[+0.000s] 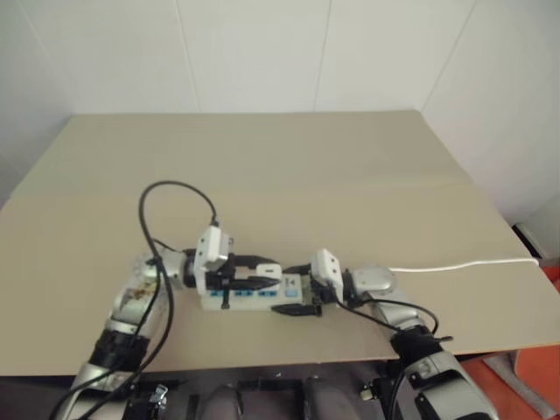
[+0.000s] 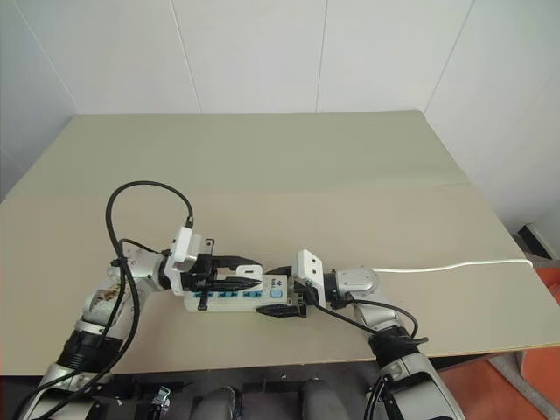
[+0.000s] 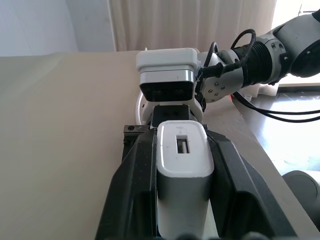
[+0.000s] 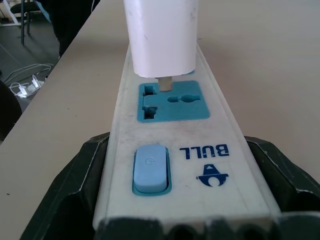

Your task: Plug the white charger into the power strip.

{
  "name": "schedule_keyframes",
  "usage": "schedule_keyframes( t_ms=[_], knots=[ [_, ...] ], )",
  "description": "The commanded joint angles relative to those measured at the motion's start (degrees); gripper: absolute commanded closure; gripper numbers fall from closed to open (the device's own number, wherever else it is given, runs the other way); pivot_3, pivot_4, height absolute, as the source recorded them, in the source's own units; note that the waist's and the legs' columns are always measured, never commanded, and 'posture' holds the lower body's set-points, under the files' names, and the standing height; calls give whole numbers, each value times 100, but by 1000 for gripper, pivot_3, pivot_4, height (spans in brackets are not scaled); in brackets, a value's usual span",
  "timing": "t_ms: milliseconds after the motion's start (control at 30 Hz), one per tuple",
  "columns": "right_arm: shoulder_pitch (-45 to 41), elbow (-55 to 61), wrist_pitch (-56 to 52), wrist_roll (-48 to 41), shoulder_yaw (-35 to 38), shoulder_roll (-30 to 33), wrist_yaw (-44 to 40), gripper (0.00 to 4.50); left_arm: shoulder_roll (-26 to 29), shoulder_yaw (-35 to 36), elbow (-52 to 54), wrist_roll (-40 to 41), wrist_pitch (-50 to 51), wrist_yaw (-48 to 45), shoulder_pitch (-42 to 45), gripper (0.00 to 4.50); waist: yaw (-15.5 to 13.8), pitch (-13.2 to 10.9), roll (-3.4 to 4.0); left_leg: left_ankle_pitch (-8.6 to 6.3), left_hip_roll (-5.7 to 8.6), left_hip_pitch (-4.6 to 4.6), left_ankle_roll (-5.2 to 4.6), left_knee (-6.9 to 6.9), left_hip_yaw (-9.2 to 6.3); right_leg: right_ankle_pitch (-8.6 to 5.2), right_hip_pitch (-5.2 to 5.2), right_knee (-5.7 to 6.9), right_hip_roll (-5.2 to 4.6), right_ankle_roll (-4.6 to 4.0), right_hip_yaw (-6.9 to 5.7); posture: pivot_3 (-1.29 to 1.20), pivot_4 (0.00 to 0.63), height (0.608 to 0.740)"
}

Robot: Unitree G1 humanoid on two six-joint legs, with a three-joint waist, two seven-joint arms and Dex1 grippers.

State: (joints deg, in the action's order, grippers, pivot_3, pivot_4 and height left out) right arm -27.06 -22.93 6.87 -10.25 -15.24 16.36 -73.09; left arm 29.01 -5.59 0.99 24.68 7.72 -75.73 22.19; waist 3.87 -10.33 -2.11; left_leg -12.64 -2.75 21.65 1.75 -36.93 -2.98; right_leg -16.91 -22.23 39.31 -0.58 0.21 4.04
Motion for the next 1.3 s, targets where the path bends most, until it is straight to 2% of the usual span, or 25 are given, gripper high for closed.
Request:
schedule_keyframes(
  t_ms=[33,700,1300],
  knots=[
    [101,-56,-73,28,-111,-5,-38,1050,-39,14,2,-2,-135,63,124,3477,3,0,0,0,0,0,0,0,0,0,0,0,0,0,0,0,150,740],
    [112,-29,-69,30,-114,-10,-24,1050,220,-153,-25,-21,-190,-333,50,3477,5,0,0,0,0,1,0,4,0,-1,0,-8,0,1,0,0,150,740],
    [81,-84,-48,41,-101,1,-30,1050,74,-255,-168,-142,-389,-256,45,3477,3,0,0,0,-1,2,0,6,1,-2,0,-11,1,4,0,0,150,740]
  ],
)
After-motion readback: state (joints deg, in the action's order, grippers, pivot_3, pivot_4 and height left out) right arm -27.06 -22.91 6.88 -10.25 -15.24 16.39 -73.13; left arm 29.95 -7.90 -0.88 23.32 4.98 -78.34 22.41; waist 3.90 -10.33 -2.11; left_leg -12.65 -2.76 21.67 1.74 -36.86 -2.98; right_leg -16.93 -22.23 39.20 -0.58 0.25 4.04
